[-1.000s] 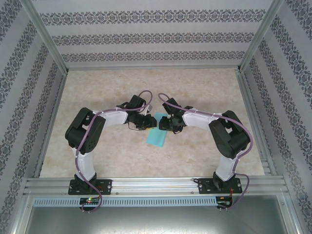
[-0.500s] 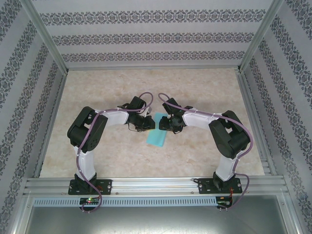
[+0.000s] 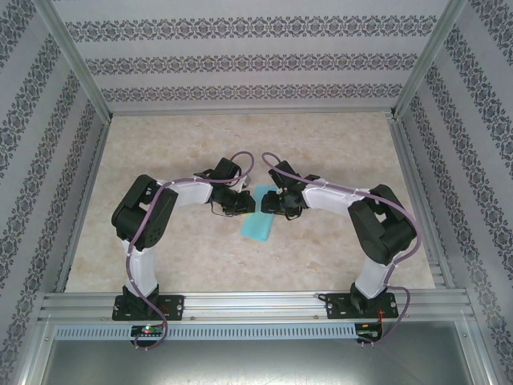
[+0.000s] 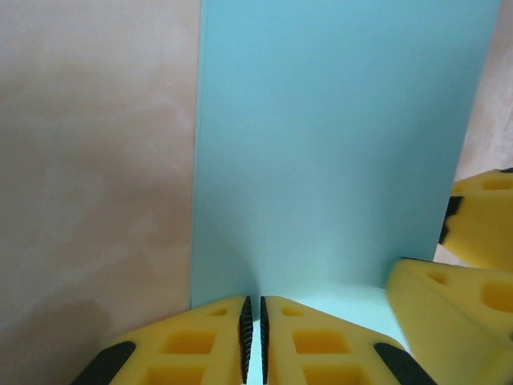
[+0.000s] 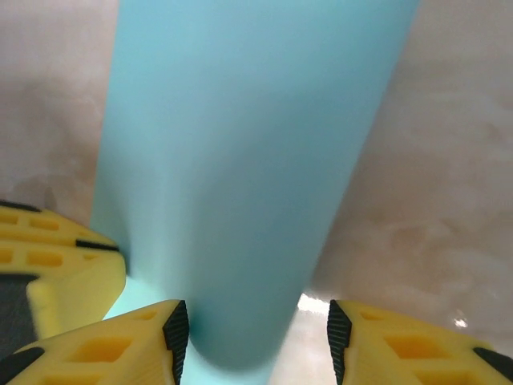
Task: Fold a paper plane with a square sheet of paper (pick it up from the middle)
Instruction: Hold the square sheet of paper at the center of the table.
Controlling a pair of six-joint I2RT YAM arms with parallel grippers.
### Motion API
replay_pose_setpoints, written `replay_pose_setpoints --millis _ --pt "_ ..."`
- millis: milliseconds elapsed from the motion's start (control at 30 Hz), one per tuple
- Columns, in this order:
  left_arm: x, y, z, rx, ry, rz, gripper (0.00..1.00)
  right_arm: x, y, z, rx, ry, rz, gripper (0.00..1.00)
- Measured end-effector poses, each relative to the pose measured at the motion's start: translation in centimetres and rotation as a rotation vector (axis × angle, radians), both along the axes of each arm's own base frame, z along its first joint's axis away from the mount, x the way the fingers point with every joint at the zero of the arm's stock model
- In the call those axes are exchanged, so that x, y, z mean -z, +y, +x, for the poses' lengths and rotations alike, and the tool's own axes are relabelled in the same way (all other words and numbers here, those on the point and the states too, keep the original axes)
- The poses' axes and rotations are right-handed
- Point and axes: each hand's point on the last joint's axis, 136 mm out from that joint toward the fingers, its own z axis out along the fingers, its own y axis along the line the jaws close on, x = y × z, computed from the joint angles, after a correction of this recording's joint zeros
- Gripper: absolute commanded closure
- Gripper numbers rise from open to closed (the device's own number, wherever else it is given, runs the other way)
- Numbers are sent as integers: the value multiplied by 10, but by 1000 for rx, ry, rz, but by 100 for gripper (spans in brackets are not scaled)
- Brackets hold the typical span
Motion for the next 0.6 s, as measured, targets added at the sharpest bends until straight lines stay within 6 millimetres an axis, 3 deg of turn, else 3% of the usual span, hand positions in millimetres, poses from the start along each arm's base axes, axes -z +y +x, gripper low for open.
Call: replay_pose_setpoints --millis 167,267,400,600 --pt "0 0 1 9 -1 4 83 -28 -4 -6 19 -45 63 50" --pt "0 0 1 12 -2 5 83 -39 0 -9 29 -59 127 59" --pt "1 0 1 14 -3 5 82 -35 8 -14 51 -34 221 71" --pt "1 -1 1 18 -5 6 82 -24 22 -14 61 7 302 78"
